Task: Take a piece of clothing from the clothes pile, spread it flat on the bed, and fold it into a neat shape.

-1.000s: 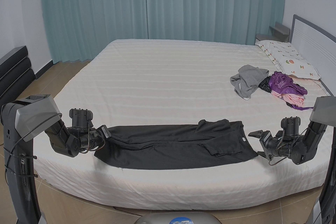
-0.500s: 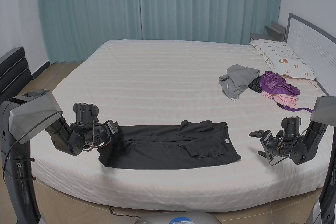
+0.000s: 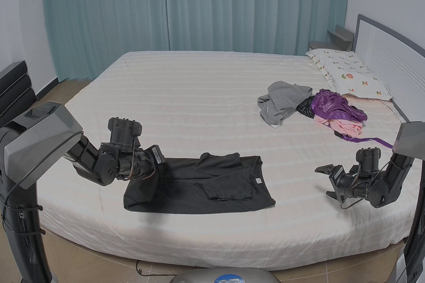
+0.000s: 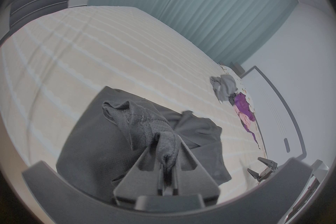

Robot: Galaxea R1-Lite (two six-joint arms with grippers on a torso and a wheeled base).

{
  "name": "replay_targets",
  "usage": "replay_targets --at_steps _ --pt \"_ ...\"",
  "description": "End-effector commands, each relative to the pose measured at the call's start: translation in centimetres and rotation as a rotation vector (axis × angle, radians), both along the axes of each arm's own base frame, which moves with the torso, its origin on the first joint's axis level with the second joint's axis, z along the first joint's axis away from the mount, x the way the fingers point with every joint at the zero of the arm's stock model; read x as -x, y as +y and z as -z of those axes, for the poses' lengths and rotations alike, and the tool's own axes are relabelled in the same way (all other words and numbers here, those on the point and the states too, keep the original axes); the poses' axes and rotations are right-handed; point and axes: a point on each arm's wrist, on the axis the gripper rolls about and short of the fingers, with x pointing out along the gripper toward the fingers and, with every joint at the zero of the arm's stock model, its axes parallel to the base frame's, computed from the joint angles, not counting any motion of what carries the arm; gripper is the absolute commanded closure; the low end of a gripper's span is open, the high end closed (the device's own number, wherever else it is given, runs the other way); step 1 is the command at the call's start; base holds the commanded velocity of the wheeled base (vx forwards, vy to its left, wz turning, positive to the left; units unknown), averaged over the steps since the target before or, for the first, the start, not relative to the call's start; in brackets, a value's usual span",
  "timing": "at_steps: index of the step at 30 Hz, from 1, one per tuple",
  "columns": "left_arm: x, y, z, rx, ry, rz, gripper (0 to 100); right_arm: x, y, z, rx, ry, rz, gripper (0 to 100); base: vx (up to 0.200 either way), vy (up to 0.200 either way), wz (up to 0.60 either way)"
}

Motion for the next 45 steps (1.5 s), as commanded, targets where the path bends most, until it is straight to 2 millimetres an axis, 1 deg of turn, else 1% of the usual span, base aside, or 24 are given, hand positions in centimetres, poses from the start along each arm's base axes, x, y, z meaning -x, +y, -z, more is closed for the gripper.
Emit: replay_targets --at_steps 1,6,10,11,13,17,18,19,22,26,27,30,31,36,38,40,41,45 --pt "-0.7 -2.2 -1.4 0.000 -0.021 0.037 100 0.0 0.0 0.0 0.002 -0.001 -0.002 0 0.000 -0.200 0.00" --pt "-0.8 -4.6 -2.0 -0.008 -0.009 0.084 100 0.0 0.1 0.0 0.003 0.000 -0.005 0 0.000 -0.200 0.00" --pt "-1.3 -6.5 -1.7 -0.017 0.012 0.113 100 0.0 0.1 0.0 0.004 0.000 -0.004 0 0.000 -0.200 0.00" --pt "-1.3 -6.5 -1.6 -0.018 0.015 0.115 100 0.0 0.1 0.0 0.003 0.000 -0.005 0 0.000 -0.200 0.00" --pt "-1.5 -7.2 -1.1 -0.029 0.037 0.125 100 0.0 0.1 0.0 0.004 0.000 -0.004 0 0.000 -0.200 0.00" --pt "-2.2 -8.0 -0.1 -0.055 0.034 0.103 100 0.0 0.1 0.0 0.004 0.000 -0.004 0 0.000 -0.200 0.00" --pt "-2.4 -8.4 0.5 -0.073 0.034 0.090 100 0.0 0.1 0.1 0.005 0.001 -0.006 0 0.000 0.000 0.00" --pt "-2.4 -8.4 0.5 -0.073 0.034 0.090 100 0.0 0.1 0.1 0.005 0.001 -0.006 0 0.000 0.000 0.00" --pt "-2.7 -9.4 2.3 -0.120 0.041 0.061 100 0.0 0.1 0.1 0.005 0.001 -0.005 0 0.000 0.000 0.00" --pt "-2.8 -10.2 3.3 -0.143 0.043 0.031 100 0.0 0.1 0.0 0.005 -0.001 -0.006 0 0.000 0.000 0.00" --pt "-2.8 -10.2 3.3 -0.142 0.045 0.029 0 0.0 0.1 0.1 0.005 0.001 -0.006 0 0.000 0.000 0.00" --pt "-2.9 -10.7 3.2 -0.117 0.044 0.018 0 0.0 0.1 0.1 0.005 0.002 -0.007 0 0.000 0.000 0.00" --pt "-3.0 -11.2 3.0 -0.084 0.042 0.002 0 0.0 0.1 0.1 0.007 0.000 -0.008 0 0.000 0.000 0.00" --pt "-3.0 -11.2 2.4 -0.071 0.030 -0.014 0 0.0 0.1 0.1 0.007 0.002 -0.008 0 0.000 0.000 0.00" --pt "-3.0 -11.1 2.5 -0.073 0.034 -0.015 0 0.0 0.1 0.1 0.007 0.002 -0.008 0 0.000 0.000 0.00" --pt "-3.0 -11.0 2.0 -0.068 0.021 -0.020 0 0.0 0.1 0.1 0.007 0.002 -0.008 0 0.000 0.000 0.00" --pt "-2.9 -10.9 1.2 -0.068 0.006 -0.031 0 0.0 0.1 0.1 0.007 0.003 -0.008 0 0.000 0.000 0.00" --pt "-2.1 -10.2 -0.3 -0.081 -0.016 -0.070 0 0.1 0.1 0.2 0.008 0.006 -0.009 0 0.000 0.000 0.00"
